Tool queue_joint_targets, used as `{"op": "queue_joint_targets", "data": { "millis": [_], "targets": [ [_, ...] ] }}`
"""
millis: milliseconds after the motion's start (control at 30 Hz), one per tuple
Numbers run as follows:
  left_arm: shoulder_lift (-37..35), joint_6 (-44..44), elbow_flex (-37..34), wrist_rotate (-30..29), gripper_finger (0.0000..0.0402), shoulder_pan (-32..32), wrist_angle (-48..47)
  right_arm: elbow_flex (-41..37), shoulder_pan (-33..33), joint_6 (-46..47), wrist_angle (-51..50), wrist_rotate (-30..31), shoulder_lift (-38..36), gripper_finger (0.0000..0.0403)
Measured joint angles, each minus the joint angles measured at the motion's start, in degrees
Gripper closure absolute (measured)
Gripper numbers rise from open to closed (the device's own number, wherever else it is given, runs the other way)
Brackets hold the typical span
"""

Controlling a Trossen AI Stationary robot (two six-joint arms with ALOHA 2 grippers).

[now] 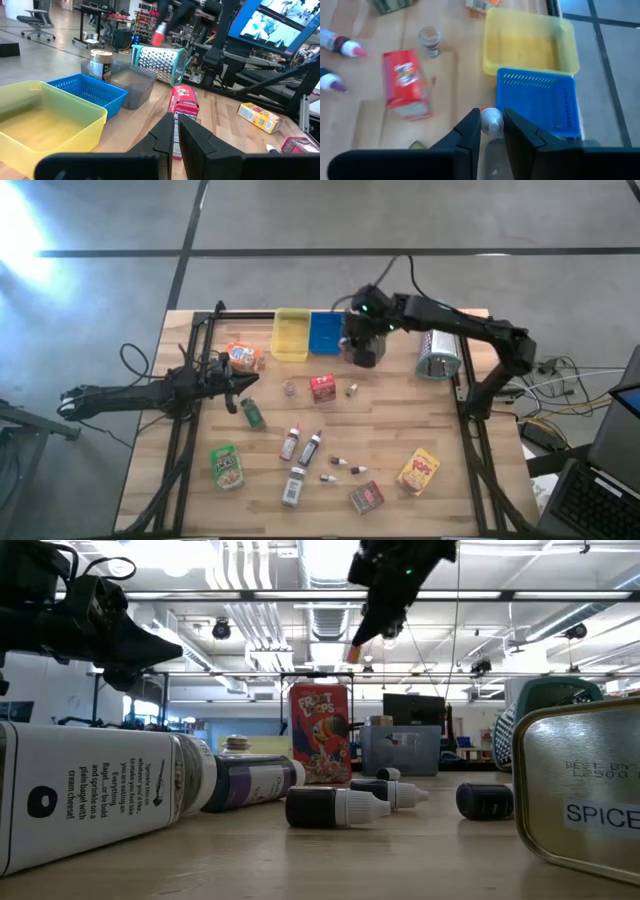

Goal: Pick & Place Kitchen Items
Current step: Put the small orange food coloring bottle into the blue bin

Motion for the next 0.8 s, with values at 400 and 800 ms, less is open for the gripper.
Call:
{"op": "queue_joint_targets", "data": {
  "millis": [400, 800],
  "targets": [
    [0.0, 0.0, 0.0, 0.0, 0.0371, 0.0, -0.2, 15.3, -8.9, -5.9, -3.4, -3.4, 14.8, 0.0335],
    [0.2, 0.0, 0.0, 0.0, 0.0371, 0.0, -1.4, 29.1, -11.2, -5.8, -6.1, -4.2, 29.8, 0.0341]
  ]
}}
